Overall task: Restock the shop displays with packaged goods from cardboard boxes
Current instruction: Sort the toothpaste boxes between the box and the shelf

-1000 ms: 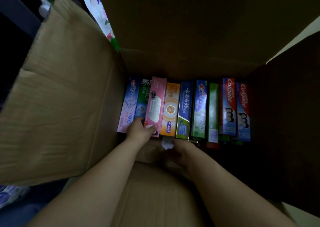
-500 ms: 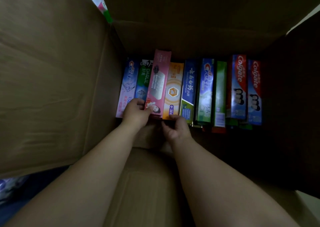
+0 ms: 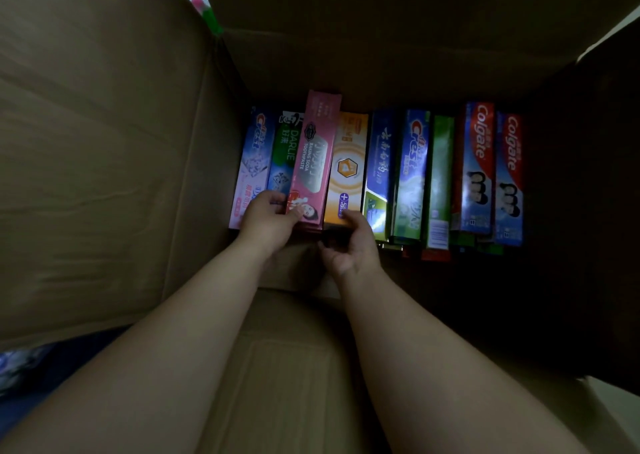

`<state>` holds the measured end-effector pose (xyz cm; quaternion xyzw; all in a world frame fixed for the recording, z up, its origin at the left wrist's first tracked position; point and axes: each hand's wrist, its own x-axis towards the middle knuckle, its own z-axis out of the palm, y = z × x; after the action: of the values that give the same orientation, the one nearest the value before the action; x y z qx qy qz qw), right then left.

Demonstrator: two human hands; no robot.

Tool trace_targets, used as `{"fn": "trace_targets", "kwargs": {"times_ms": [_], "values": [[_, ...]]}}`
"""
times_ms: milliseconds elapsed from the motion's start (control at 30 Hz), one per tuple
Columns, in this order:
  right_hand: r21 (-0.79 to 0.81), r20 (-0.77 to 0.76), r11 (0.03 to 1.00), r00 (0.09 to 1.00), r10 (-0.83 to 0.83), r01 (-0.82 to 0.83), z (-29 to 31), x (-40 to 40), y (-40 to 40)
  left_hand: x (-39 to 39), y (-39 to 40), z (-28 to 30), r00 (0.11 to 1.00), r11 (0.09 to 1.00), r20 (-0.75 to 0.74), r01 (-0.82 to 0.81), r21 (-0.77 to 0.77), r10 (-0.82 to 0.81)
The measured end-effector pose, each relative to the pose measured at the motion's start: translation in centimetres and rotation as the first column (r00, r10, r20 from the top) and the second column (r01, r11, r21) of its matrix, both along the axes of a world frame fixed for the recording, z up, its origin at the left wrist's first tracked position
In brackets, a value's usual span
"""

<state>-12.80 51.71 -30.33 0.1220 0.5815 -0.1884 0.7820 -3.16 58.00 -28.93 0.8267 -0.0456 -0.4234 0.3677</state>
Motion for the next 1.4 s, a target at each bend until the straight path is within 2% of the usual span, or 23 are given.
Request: {"fn": "trace_targets", "kwargs": {"times_ms": [133,300,433,533,633,733,867,933,1033,1133,1267,1400], "values": [[-0.051,-0.029,0.993,0.994,0.103,-0.105,2.0,0.1,-0.1,0.2,-0.1,0.5,1.0,0.999,-0.003,0.014,0.029,-0.014],[-0.08,-0.065,0.985,0.987,0.149,-0.154,4.5,-0.9,-0.3,0.6,-0.2,1.9,0.999,0.997,0.023,0.027,0.078,-0.029],[-0.124,-0.165,0.965,0.964,0.208,-0.23,6.8,-0.8,-0.3,1.1,-1.0,4.4,0.987,0.985,0.059,0.145,0.093,-0.151],[-0.093,-0.172,0.962,0.956,0.24,-0.258,8.9,-0.8,-0.4,1.2,-1.2,6.4,0.972,0.969,0.018,0.234,0.081,-0.236],[-0.081,-0.196,0.939,0.93,0.312,-0.333,10.7,-1.1,-0.5,0.9,-1.2,7.9,0.977,0.975,-0.029,0.215,0.064,-0.213],[-0.064,-0.19,0.938,0.927,0.323,-0.34,12.3,-2.0,0.1,0.3,-1.1,8.9,0.971,0.989,-0.207,0.136,0.053,-0.122],[-0.097,-0.144,0.94,0.939,0.313,-0.328,13.4,-3.5,1.9,-0.9,-1.1,10.5,0.839,0.999,-0.545,0.019,0.028,-0.001],[-0.129,-0.121,0.932,0.938,0.324,-0.338,13.7,-4.1,2.9,-1.3,-1.3,11.3,0.793,1.0,-0.61,-0.013,-0.022,-0.004],[-0.165,-0.01,0.928,0.941,0.338,-0.335,14.3,-4.9,4.1,-1.6,-1.2,12.2,0.798,0.998,-0.603,-0.022,-0.057,-0.017],[-0.198,0.061,0.891,0.902,0.427,-0.408,14.6,-5.2,4.6,-1.3,-0.4,12.6,0.818,0.997,-0.574,-0.064,-0.036,0.032],[-0.302,0.069,0.741,0.762,0.644,-0.6,14.8,-5.4,4.4,-0.6,0.9,12.9,0.861,0.986,-0.505,-0.132,-0.106,0.061],[-0.27,-0.027,0.687,0.718,0.695,-0.675,13.8,-6.0,3.3,0.4,1.9,14.0,0.893,0.971,-0.446,-0.157,-0.181,0.061]]}}
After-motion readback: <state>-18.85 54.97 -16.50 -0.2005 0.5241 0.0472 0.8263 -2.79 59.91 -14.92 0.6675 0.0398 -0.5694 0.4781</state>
